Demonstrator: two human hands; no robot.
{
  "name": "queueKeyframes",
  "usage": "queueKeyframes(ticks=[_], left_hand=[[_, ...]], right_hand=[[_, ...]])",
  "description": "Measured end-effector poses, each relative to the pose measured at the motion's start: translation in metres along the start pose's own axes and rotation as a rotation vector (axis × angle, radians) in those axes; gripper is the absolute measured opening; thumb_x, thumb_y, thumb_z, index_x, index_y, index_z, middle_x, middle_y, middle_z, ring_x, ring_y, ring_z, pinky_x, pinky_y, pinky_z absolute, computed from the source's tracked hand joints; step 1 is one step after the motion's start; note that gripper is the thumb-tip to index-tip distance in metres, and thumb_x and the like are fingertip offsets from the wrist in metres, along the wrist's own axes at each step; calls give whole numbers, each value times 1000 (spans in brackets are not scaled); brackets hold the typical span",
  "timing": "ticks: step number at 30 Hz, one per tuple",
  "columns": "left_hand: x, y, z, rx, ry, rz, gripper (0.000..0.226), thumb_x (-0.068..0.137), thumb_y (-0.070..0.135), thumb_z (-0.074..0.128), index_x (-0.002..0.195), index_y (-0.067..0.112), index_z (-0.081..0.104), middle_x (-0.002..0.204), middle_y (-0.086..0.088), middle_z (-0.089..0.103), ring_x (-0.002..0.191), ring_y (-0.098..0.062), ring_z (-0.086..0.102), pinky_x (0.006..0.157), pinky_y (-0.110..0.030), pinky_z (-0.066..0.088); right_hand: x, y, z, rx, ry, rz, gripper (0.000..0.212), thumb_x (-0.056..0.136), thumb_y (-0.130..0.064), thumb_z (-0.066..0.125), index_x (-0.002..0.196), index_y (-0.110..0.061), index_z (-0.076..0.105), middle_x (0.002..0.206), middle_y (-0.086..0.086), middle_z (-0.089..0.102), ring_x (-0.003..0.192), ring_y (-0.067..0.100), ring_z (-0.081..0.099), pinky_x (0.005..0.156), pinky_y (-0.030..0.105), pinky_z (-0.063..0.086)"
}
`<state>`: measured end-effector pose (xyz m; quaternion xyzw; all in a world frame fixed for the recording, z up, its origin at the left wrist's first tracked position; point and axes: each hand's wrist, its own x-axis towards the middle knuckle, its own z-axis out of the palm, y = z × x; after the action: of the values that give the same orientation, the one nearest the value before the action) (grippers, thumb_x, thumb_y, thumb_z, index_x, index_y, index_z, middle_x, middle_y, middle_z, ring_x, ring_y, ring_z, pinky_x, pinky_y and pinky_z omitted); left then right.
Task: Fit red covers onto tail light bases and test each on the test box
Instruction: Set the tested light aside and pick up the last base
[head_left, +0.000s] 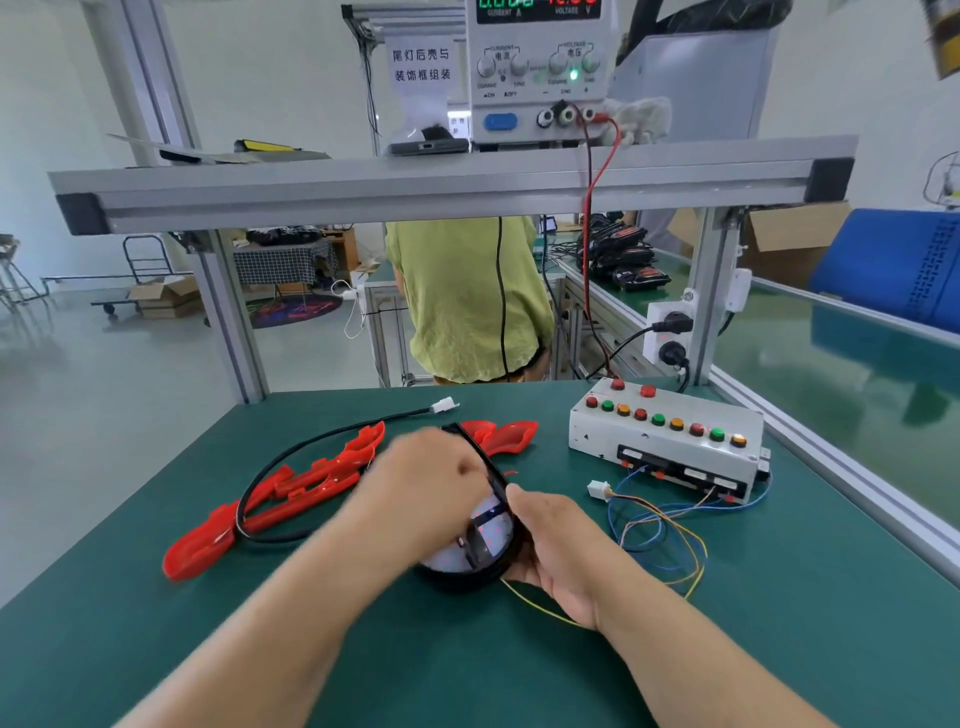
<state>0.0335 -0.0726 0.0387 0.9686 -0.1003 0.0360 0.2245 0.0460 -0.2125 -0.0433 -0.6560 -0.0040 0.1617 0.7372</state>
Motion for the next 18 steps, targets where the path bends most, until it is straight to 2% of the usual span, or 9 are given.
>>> queueKeyframes(ticks=[2, 5, 7, 9, 12, 15, 18], left_hand=[[13, -29, -19, -89, 188, -90, 24, 89, 22, 55, 79, 5, 68, 78, -13, 72, 77, -31, 69, 75, -41, 57], [35, -95, -39, -63, 425, -304, 34, 93, 23, 49, 64, 7, 56, 64, -12, 62, 64, -31, 58, 64, -37, 49], [45, -140, -39, -13, 457, -440, 32, 93, 11, 43, 62, 6, 49, 65, -15, 55, 64, -30, 51, 60, -36, 41], [50, -176, -32, 45, 388, -523, 30, 93, 4, 39, 65, 5, 50, 75, -19, 58, 73, -33, 53, 66, -38, 43], [52, -201, -18, 101, 296, -575, 24, 97, 13, 42, 92, 10, 66, 104, -16, 66, 94, -34, 57, 77, -36, 44], [49, -206, -9, 103, 320, -597, 32, 97, 22, 52, 126, 20, 64, 126, -13, 64, 112, -36, 57, 87, -37, 46], [48, -207, -5, 75, 368, -605, 37, 96, 16, 53, 132, 19, 62, 132, -16, 60, 121, -38, 52, 94, -41, 45]], right_hand=[[2, 2, 1, -61, 38, -3, 44, 107, -28, 32, 108, -2, 68, 103, 12, 75, 81, 15, 67, 64, 24, 55], [2, 3, 2, -95, 82, 8, 44, 106, -30, 34, 109, -2, 67, 105, 12, 75, 85, 16, 66, 66, 25, 55], [2, 2, 2, -94, 87, -7, 44, 106, -32, 35, 108, -2, 68, 107, 13, 74, 86, 17, 65, 68, 27, 56], [1, 1, 2, -99, 83, -24, 45, 106, -31, 34, 110, -1, 67, 107, 13, 74, 92, 22, 67, 73, 30, 57], [0, 1, 4, -108, 67, -46, 45, 107, -30, 33, 113, -2, 67, 107, 12, 74, 102, 26, 69, 78, 33, 58], [0, 3, 3, -133, 53, -72, 45, 107, -31, 33, 113, 0, 66, 108, 14, 74, 107, 31, 67, 87, 38, 59], [1, 4, 1, -195, 66, -82, 47, 106, -34, 35, 111, 1, 65, 108, 15, 73, 102, 28, 69, 84, 33, 59]])
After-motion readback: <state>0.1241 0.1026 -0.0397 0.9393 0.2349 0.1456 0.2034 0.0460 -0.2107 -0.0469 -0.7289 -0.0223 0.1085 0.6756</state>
